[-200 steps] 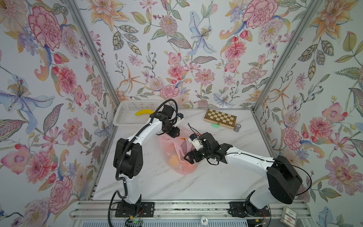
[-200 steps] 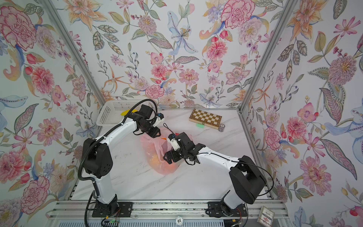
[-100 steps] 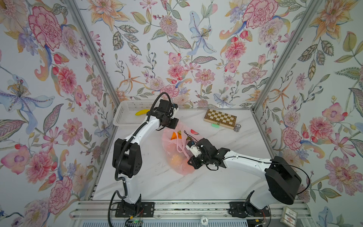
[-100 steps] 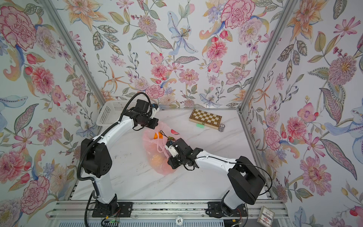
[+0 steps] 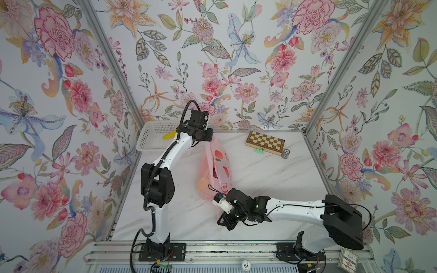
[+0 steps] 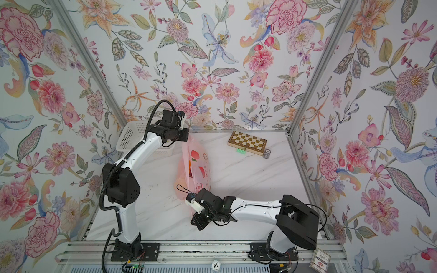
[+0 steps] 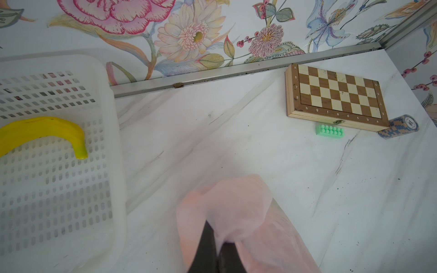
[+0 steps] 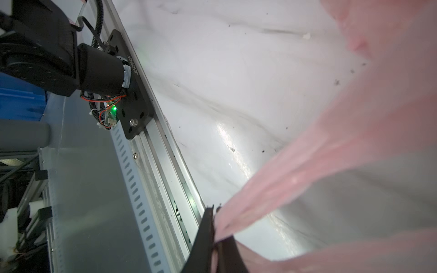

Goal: Untie the knot of the plastic bag and take out the fruit
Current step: Open the plastic bag at the center of the table.

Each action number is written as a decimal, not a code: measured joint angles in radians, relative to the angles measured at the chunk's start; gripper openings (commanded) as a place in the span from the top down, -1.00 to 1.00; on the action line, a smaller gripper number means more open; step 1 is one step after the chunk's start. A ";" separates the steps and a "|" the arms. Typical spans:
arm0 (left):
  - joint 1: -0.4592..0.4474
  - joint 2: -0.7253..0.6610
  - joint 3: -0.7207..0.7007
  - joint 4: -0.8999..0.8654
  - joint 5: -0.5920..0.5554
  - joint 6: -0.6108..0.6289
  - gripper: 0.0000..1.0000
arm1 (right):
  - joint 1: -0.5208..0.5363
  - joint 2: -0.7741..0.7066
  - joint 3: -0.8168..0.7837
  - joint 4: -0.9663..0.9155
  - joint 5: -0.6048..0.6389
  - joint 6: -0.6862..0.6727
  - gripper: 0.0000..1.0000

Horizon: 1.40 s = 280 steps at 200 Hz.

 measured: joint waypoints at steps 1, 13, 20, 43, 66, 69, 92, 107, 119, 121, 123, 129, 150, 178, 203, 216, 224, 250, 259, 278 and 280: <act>0.000 0.000 0.000 0.000 0.000 -0.001 0.98 | 0.000 0.002 0.000 0.000 0.000 0.000 0.17; 0.000 0.000 -0.001 0.000 0.000 -0.006 0.67 | 0.000 0.011 0.000 -0.005 0.014 0.015 -0.09; 0.000 0.000 -0.006 0.009 0.000 -0.009 0.54 | 0.000 0.006 0.000 -0.006 0.023 0.018 -0.19; 0.001 -0.031 -0.085 0.060 0.000 -0.011 0.10 | -0.001 -0.061 0.000 -0.018 0.080 0.033 -0.44; 0.001 -0.090 -0.197 0.079 -0.001 -0.011 -0.26 | -0.034 -0.189 0.002 -0.021 0.161 0.050 -0.62; 0.001 -0.097 -0.208 0.079 -0.001 -0.016 -0.28 | -0.039 -0.204 0.003 -0.020 0.170 0.051 -0.65; 0.001 -0.174 -0.283 0.093 -0.001 -0.023 -0.38 | -0.090 -0.293 0.019 -0.006 0.233 0.065 -0.77; 0.001 -0.233 -0.319 0.109 -0.001 -0.029 -0.40 | -0.124 -0.319 0.036 0.010 0.266 0.070 -0.74; 0.001 -0.282 -0.344 0.118 -0.002 -0.037 -0.35 | -0.151 -0.326 0.051 0.029 0.285 0.079 -0.67; 0.001 -0.291 -0.348 0.120 -0.002 -0.039 -0.32 | -0.156 -0.326 0.053 0.032 0.289 0.082 -0.65; 0.001 -0.300 -0.352 0.120 -0.003 -0.041 -0.30 | -0.161 -0.326 0.056 0.034 0.291 0.087 -0.64; 0.001 -0.325 -0.363 0.121 -0.004 -0.048 -0.22 | -0.174 -0.325 0.064 0.040 0.301 0.096 -0.61; -0.010 -0.428 -0.431 0.140 -0.014 -0.089 0.07 | -0.213 -0.297 0.122 0.035 0.385 0.142 -0.63; -0.064 -0.555 -0.550 0.175 -0.034 -0.135 -0.02 | -0.248 -0.183 0.243 0.000 0.537 0.170 -0.68; -0.142 -0.561 -0.595 0.187 -0.029 -0.151 -0.22 | -0.284 -0.067 0.311 -0.023 0.558 0.161 -0.55; -0.168 -0.536 -0.609 0.188 -0.027 -0.150 -0.22 | -0.305 -0.017 0.317 -0.028 0.554 0.160 -0.38; -0.173 -0.515 -0.625 0.193 -0.029 -0.150 -0.22 | -0.321 0.006 0.314 -0.040 0.552 0.157 -0.27; -0.171 -0.442 -0.688 0.194 -0.081 -0.150 -0.14 | -0.388 0.024 0.262 -0.059 0.552 0.169 -0.06; -0.171 -0.410 -0.703 0.183 -0.108 -0.154 -0.07 | -0.412 0.017 0.235 -0.069 0.558 0.168 -0.07; -0.171 -0.387 -0.756 0.158 -0.163 -0.161 0.05 | -0.459 -0.008 0.178 -0.099 0.568 0.168 -0.18; -0.170 -0.388 -0.764 0.156 -0.169 -0.160 0.05 | -0.463 -0.011 0.172 -0.103 0.569 0.166 -0.19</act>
